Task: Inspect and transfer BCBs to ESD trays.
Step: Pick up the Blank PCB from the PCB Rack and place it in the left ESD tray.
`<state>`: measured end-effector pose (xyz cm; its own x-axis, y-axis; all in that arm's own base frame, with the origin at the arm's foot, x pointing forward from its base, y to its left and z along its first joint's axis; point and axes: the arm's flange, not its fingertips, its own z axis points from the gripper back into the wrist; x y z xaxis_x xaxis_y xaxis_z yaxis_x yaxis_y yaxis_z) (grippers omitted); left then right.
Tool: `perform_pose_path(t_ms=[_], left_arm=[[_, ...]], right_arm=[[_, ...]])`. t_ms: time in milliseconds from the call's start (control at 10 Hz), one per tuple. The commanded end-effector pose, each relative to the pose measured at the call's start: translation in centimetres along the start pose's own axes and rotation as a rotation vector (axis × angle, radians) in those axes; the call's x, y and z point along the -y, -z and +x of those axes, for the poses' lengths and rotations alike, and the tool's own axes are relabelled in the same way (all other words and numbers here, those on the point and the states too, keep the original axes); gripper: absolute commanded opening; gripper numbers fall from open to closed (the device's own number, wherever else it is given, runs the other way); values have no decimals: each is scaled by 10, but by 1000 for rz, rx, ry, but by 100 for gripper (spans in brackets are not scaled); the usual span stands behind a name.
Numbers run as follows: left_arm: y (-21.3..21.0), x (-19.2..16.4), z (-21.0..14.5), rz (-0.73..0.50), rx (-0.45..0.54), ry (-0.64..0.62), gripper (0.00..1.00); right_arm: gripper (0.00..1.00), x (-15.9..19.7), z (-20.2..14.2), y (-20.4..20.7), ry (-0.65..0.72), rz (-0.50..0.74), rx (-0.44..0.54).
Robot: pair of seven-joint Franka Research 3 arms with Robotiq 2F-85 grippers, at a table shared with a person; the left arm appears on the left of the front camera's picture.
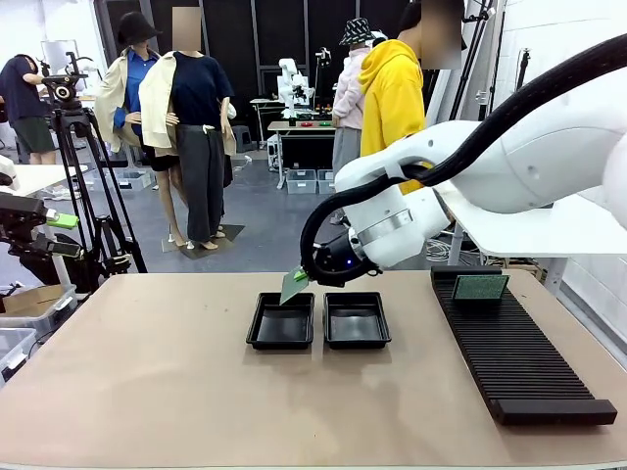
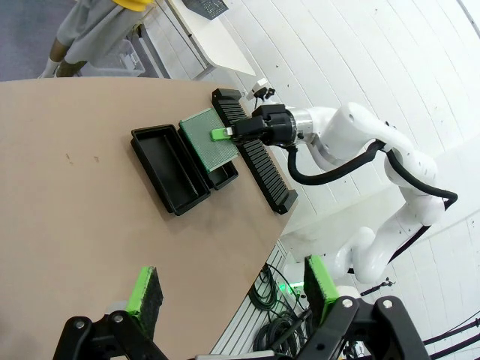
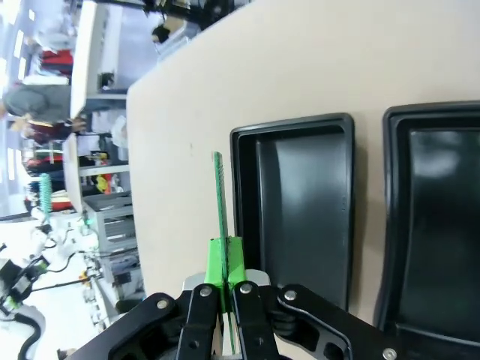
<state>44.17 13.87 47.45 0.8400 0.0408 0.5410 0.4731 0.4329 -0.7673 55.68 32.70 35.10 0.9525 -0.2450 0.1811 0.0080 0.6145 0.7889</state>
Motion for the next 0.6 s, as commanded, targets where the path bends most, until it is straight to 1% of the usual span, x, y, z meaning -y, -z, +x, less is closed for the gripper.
perform_pose_path(t_ms=[0,200,500], left_arm=[[-2,2,1,1,4,-17,100],[-2,2,1,1,4,-17,100],[-2,2,1,1,4,-17,100]], right_arm=[[0,-1,-5,22,-17,-14,18],[0,-7,-15,32,-35,-61,4],[0,-11,-19,44,-24,-107,23]])
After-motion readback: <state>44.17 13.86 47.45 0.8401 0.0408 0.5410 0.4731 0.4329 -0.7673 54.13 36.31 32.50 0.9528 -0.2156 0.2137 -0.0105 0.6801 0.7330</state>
